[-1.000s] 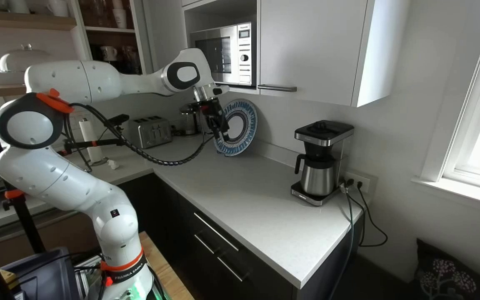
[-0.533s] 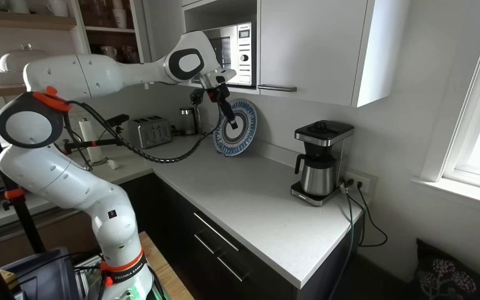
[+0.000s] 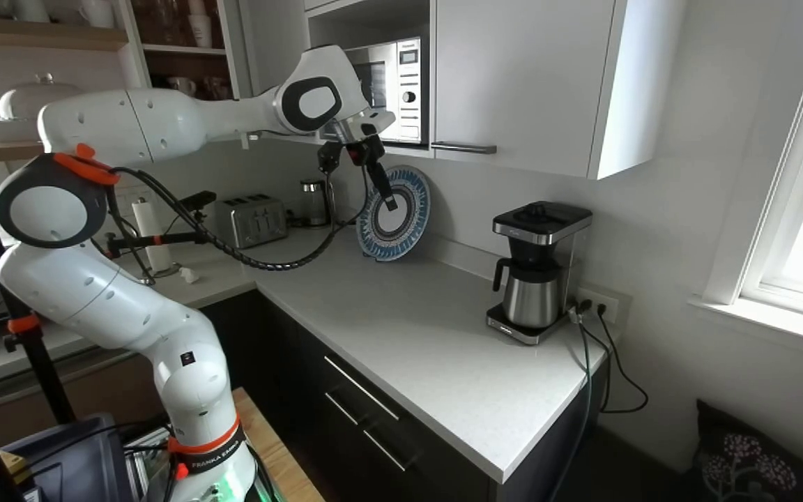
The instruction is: Open the far right top cabinet door, pick up the paper cup from the bottom shelf of the open cabinet and put it on the kitchen counter
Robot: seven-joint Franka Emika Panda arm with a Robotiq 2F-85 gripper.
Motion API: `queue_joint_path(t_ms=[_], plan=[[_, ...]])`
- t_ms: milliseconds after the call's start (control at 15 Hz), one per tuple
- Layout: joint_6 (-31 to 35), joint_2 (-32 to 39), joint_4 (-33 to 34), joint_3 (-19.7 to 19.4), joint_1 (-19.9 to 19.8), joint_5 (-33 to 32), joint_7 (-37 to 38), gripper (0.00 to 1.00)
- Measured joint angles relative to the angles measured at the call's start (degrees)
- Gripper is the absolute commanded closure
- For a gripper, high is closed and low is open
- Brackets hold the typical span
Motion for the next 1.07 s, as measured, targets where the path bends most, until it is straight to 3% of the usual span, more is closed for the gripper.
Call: queue_joint_path(t_ms=[200,400,1067], plan=[[6.6,0.1,0.1,0.1,-2.7,-2.6,3.5,0.00],[7.7,0.7,0.9,-0.4,-5.0,-2.2,6.2,0.00],[-1.1,6.1,12.8,-5.4,-6.0,6.4,12.9,0.00]])
